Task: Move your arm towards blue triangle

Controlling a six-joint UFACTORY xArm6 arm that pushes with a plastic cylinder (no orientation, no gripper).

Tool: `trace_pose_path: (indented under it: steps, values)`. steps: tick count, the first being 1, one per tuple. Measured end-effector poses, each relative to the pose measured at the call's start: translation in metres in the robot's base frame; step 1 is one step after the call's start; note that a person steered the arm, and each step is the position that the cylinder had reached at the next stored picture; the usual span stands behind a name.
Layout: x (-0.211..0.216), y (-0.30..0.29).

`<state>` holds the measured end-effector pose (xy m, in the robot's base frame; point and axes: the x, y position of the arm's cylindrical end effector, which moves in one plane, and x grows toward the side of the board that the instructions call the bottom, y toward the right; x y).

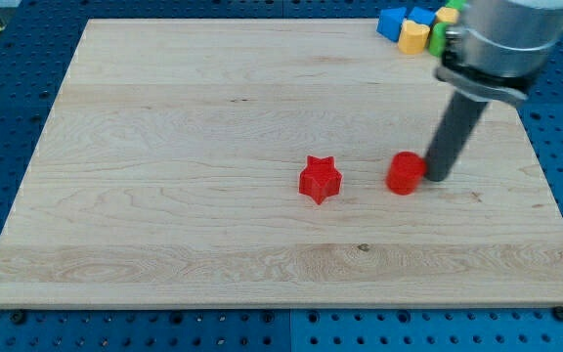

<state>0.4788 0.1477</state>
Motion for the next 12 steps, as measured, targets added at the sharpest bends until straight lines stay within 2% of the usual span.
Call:
trace_pose_path:
  steps: [1, 2, 3, 4, 6, 7, 8, 11, 12]
  values:
    - [-0.001, -0.038]
    - [-0.002, -0.01]
    - [-0.007, 0.052]
    - [-0.036, 0.102]
    - [-0.098, 0.145]
    - [-0.115, 0.189]
    - [-0.118, 0.197]
    - [-0.258, 0.198]
    - [-0.286, 0.197]
